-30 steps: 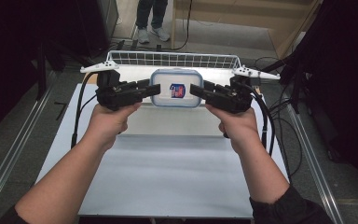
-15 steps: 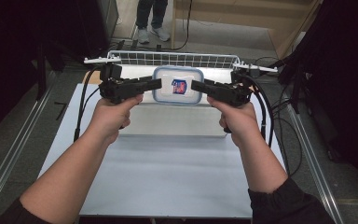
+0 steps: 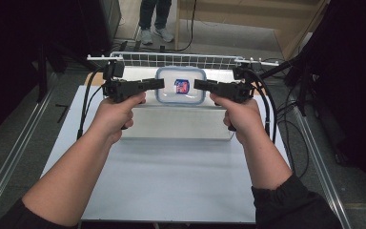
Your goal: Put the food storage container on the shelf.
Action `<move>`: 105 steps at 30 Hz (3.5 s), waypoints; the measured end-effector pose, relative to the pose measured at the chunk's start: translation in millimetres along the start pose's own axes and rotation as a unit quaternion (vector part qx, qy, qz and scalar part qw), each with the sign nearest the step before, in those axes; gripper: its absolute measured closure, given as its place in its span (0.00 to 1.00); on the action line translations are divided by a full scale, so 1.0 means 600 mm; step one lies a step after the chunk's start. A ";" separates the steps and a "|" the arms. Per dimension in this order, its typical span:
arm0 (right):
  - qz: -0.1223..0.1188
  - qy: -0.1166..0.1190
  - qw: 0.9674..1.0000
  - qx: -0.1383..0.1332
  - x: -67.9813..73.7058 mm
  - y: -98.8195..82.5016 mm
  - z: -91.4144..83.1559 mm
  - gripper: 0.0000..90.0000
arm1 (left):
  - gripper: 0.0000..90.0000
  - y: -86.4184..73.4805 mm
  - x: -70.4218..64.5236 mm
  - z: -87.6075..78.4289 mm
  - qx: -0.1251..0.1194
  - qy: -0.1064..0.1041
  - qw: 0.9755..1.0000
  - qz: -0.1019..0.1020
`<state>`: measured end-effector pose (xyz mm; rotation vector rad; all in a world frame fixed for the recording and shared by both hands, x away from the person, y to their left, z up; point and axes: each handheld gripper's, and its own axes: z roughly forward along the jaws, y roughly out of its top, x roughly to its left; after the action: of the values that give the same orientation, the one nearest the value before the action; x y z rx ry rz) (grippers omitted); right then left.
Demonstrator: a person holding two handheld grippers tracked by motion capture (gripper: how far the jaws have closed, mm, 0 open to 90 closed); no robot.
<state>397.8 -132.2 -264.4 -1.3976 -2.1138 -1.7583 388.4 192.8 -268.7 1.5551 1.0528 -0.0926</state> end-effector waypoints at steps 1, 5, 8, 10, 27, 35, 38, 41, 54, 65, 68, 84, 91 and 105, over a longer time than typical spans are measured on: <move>0.003 -0.001 1.000 0.002 -0.001 0.001 0.001 0.57 | 0.61 0.000 0.002 0.000 0.003 0.000 1.000 -0.006; 0.017 0.001 1.000 0.010 -0.007 0.005 0.008 0.57 | 0.61 0.002 0.005 0.002 0.001 0.005 1.000 -0.014; 0.023 0.002 1.000 0.012 -0.010 0.006 0.010 0.57 | 0.61 0.002 0.007 0.004 0.001 0.006 1.000 -0.022; 0.029 0.000 1.000 0.011 -0.012 0.007 0.012 0.57 | 0.61 0.002 0.013 0.008 0.005 0.004 0.999 -0.035; 0.052 0.000 0.998 0.025 -0.028 0.008 0.028 0.56 | 0.59 0.005 0.028 0.018 -0.004 0.017 0.998 -0.052; 0.052 -0.005 0.998 0.018 -0.033 0.008 0.038 0.53 | 0.55 0.004 0.030 0.025 -0.004 0.029 0.999 -0.043; 0.055 -0.009 0.998 0.015 -0.035 0.008 0.042 0.51 | 0.54 0.004 0.030 0.028 -0.005 0.034 0.999 -0.040; 0.058 -0.012 0.998 0.011 -0.037 0.008 0.046 0.49 | 0.51 0.003 0.031 0.031 -0.005 0.038 0.998 -0.039; 0.029 -0.045 0.998 -0.012 -0.036 0.011 0.031 0.35 | 0.42 0.006 0.017 0.019 -0.016 0.076 0.997 0.001; -0.009 -0.056 0.998 -0.023 -0.007 -0.003 -0.007 0.35 | 0.40 -0.017 -0.018 -0.008 -0.023 0.085 0.995 0.041; -0.024 -0.068 0.997 -0.026 -0.001 -0.015 -0.019 0.35 | 0.37 -0.031 -0.025 -0.015 -0.027 0.089 0.995 0.049; -0.116 -0.122 0.985 -0.034 0.012 -0.138 -0.039 0.34 | 0.32 -0.163 -0.024 -0.063 -0.028 0.112 0.988 0.107; -0.151 -0.142 0.978 -0.037 0.008 -0.216 -0.034 0.33 | 0.28 -0.259 -0.005 -0.072 -0.015 0.151 0.976 0.158; -0.161 -0.179 0.970 -0.044 -0.043 -0.382 -0.037 0.21 | 0.15 -0.407 0.058 -0.076 0.049 0.202 0.959 0.192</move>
<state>252.8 -151.3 -443.9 -1.5714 -2.6075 -1.8413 228.0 224.3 -459.1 1.8915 1.0445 0.4642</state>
